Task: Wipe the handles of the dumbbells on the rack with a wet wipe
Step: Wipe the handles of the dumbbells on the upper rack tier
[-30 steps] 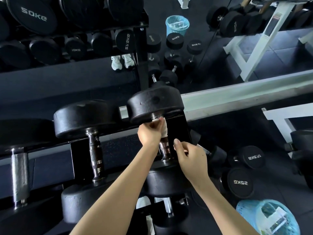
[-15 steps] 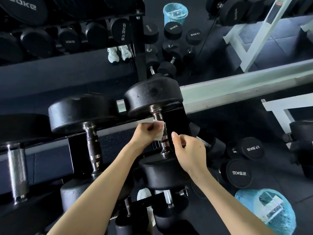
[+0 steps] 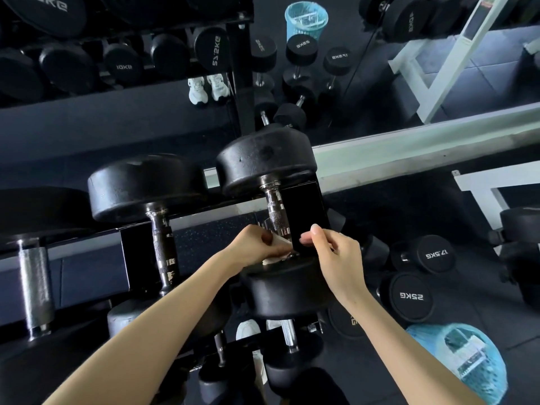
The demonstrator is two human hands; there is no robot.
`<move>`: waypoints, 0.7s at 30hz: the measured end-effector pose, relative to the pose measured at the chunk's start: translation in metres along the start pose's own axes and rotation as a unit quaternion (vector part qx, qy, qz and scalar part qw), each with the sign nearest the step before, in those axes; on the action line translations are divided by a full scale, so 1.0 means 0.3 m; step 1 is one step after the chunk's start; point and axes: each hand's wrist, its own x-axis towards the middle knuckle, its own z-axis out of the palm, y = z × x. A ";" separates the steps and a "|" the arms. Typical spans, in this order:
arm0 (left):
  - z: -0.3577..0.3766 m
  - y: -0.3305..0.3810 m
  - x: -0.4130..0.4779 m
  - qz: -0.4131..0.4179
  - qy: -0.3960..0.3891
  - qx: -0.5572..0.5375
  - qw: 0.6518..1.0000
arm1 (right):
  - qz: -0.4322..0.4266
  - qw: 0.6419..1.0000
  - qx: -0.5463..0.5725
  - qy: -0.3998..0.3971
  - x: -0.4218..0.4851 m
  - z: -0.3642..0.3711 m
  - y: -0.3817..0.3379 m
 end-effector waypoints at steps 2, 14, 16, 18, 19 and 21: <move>-0.009 0.013 -0.004 -0.026 -0.013 -0.036 0.999 | 0.011 0.999 0.035 -0.023 -0.006 -0.013 0.004; 0.067 0.063 0.005 -0.114 0.126 0.056 0.984 | 0.058 0.987 -0.067 0.133 -0.019 0.015 -0.014; 0.046 0.054 -0.014 -0.089 0.072 -0.064 0.991 | 0.063 0.987 -0.060 0.135 -0.020 0.017 -0.012; 0.035 0.042 -0.028 -0.065 -0.008 -0.157 0.985 | 0.066 0.987 -0.051 0.134 -0.021 0.018 -0.009; 0.030 0.038 -0.029 -0.059 -0.030 -0.182 0.981 | 0.066 0.987 -0.050 0.134 -0.020 0.019 -0.010; 0.029 0.041 -0.031 -0.063 -0.021 -0.222 0.973 | 0.063 0.987 -0.055 0.134 -0.019 0.015 -0.010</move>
